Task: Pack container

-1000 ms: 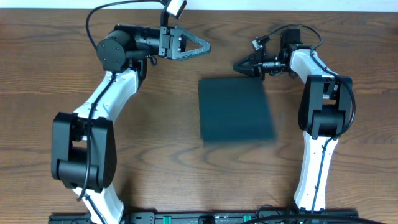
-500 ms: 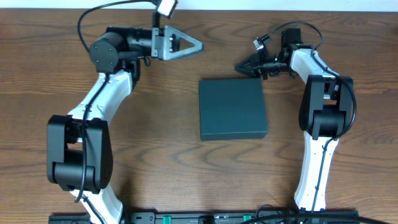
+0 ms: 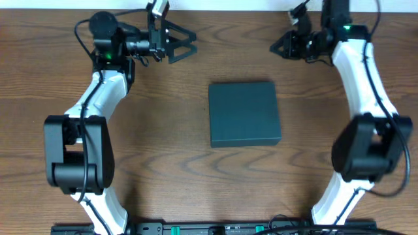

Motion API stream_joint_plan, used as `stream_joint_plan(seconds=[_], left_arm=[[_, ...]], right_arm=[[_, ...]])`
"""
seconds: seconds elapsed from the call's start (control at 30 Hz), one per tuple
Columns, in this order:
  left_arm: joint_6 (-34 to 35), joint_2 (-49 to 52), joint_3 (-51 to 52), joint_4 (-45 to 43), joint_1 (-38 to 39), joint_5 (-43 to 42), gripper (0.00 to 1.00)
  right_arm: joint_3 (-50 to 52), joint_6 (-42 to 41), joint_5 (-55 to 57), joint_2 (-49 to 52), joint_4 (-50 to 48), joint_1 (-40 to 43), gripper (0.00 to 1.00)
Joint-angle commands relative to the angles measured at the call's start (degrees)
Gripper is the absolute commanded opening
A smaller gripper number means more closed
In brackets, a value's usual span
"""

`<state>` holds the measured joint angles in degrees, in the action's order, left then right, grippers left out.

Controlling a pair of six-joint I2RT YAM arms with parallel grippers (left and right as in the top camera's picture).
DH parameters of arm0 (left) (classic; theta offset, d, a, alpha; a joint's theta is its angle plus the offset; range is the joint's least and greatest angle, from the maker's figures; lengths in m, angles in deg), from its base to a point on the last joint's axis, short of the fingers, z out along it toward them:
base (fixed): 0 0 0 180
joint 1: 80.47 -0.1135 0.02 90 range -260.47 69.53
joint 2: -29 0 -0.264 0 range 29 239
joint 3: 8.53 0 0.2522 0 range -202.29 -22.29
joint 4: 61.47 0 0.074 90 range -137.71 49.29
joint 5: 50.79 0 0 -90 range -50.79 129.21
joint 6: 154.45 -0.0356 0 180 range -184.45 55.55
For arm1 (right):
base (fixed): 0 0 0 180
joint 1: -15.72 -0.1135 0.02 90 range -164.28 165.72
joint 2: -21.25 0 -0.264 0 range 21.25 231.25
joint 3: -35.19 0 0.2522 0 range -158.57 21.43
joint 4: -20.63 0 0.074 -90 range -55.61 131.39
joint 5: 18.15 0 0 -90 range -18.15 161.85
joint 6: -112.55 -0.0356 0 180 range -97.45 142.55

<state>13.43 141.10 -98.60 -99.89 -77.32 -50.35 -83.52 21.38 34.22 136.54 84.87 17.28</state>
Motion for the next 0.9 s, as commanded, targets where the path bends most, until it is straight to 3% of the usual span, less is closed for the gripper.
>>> stream_joint_plan(seconds=[0.0, 0.2, 0.27, 0.37, 0.67, 0.87], left_arm=[[-9.9, 1.5, 0.1, 0.7, 0.0, 1.4, 0.99], [-14.0, 3.1, 0.1, 1.4, 0.0, 5.0, 0.99], [-18.3, 3.3, 0.1, 5.5, 0.0, 6.4, 0.99], [-28.1, 3.3, 0.1, 16.7, 0.0, 11.0, 0.99], [-63.1, 2.4, 0.1, 66.6, 0.7, 41.5, 0.99], [-72.8, -1.9, 0.1, 89.1, 2.1, 59.8, 0.99]], right_arm=[[-0.4, 3.3, 6.4, -5.3, 1.9, -0.1, 0.06], [-0.4, 3.6, 7.9, -11.3, 4.9, -0.1, 0.06], [-0.4, 3.6, 7.9, -12.9, 6.0, -0.1, 0.06], [-0.4, 4.3, 7.9, -14.7, 7.3, -0.1, 0.06], [-0.4, 5.6, 8.8, -17.6, 11.0, -0.1, 0.06], [-0.4, 6.0, 9.0, -17.8, 15.1, -0.2, 0.06]])
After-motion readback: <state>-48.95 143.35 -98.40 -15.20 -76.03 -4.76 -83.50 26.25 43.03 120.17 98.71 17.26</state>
